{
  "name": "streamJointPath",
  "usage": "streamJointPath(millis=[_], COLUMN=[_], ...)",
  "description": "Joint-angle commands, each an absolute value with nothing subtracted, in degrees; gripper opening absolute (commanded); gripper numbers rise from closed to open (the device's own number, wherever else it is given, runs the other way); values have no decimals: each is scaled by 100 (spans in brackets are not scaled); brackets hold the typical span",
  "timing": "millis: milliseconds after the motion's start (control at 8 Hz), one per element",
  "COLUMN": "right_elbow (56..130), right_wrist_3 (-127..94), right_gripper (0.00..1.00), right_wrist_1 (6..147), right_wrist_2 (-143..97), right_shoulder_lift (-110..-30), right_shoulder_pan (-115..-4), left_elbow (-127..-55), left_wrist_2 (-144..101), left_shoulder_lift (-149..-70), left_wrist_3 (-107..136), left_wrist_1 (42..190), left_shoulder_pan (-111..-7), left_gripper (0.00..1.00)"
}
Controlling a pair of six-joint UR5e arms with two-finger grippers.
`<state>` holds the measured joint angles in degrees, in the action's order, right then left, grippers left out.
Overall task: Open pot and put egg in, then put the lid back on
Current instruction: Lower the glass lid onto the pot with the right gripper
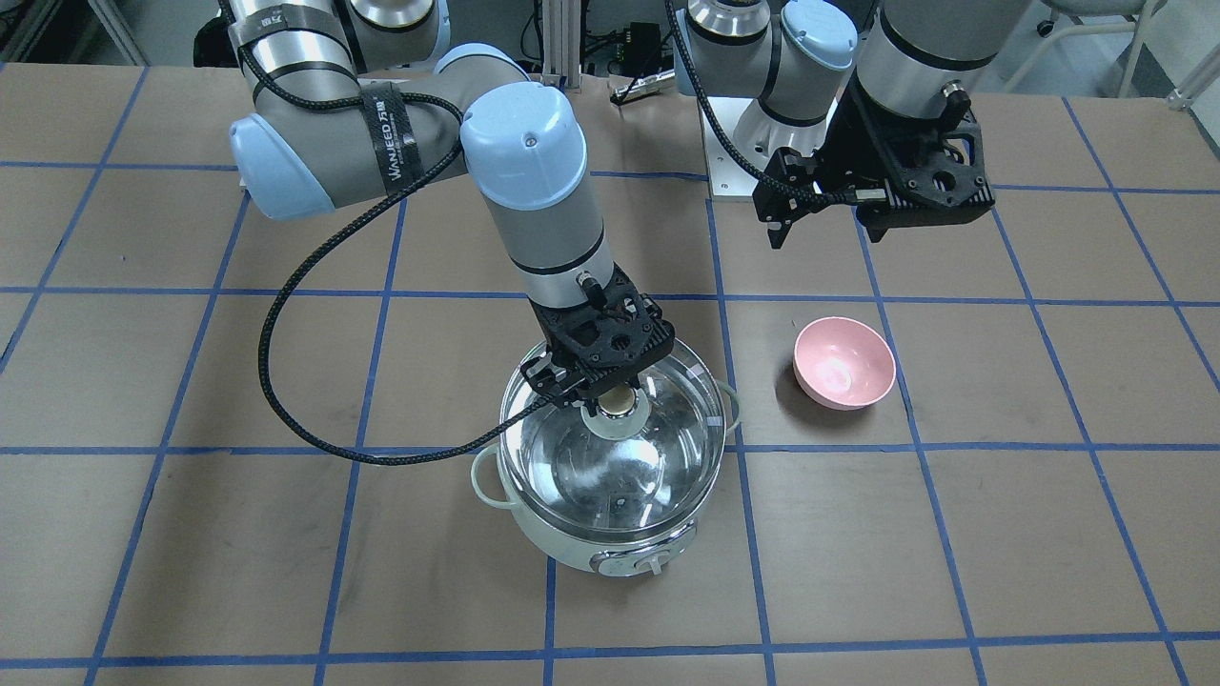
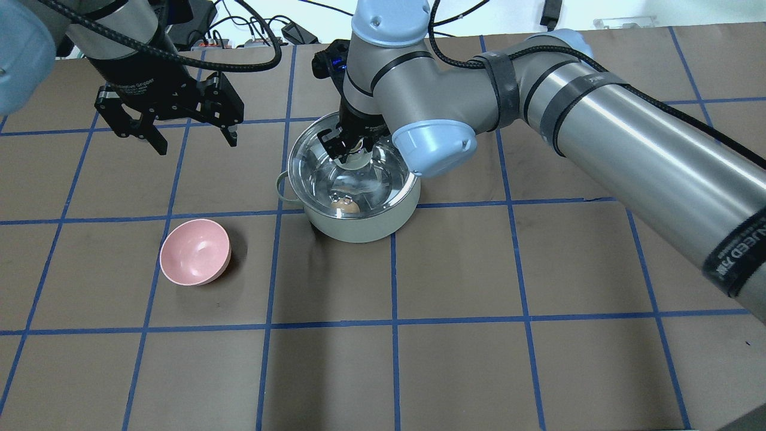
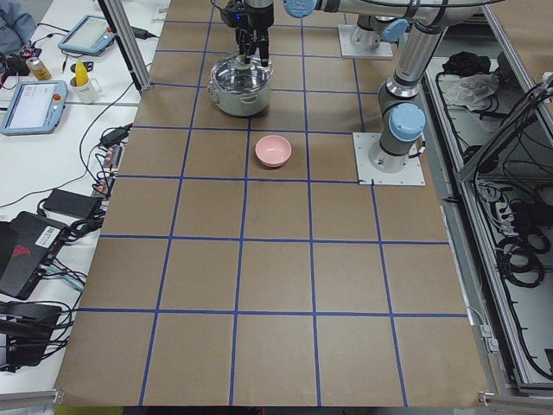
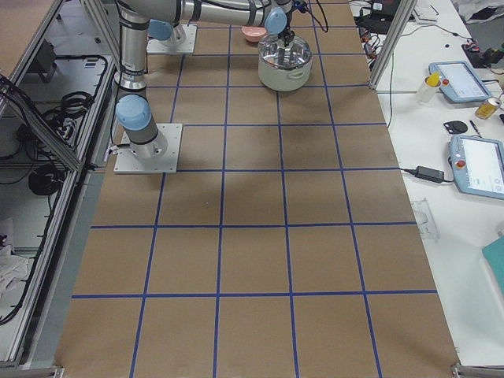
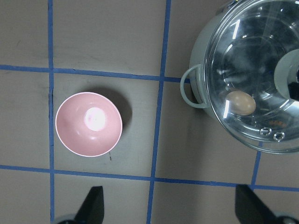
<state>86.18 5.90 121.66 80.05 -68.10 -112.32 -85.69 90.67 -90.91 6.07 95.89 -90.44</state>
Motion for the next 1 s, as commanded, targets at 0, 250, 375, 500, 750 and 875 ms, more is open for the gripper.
streamJointPath(millis=[0,250,375,500,750,875], right_elbow=[8622,8674,8675,8684,8684,8684], right_wrist_3=[650,738,738,747,808,869], right_gripper=[0,0,0,0,0,0], right_wrist_1=[12269,12270,12278,12278,12278,12278], right_wrist_2=[8007,7989,7946,7937,7937,7937], right_shoulder_lift=[-6864,-6820,-6786,-6785,-6776,-6776], right_shoulder_pan=[-11232,-11232,-11232,-11232,-11232,-11232], left_elbow=[-8569,-8569,-8569,-8569,-8569,-8569], left_wrist_2=[9079,9079,9079,9070,9079,9079], left_shoulder_lift=[-9088,-9088,-9088,-9088,-9088,-9088], left_wrist_3=[598,598,598,598,598,598], left_wrist_1=[9589,9589,9589,9589,9589,9589], left_shoulder_pan=[-9053,-9053,-9053,-9053,-9053,-9053], left_gripper=[100,100,100,100,100,100])
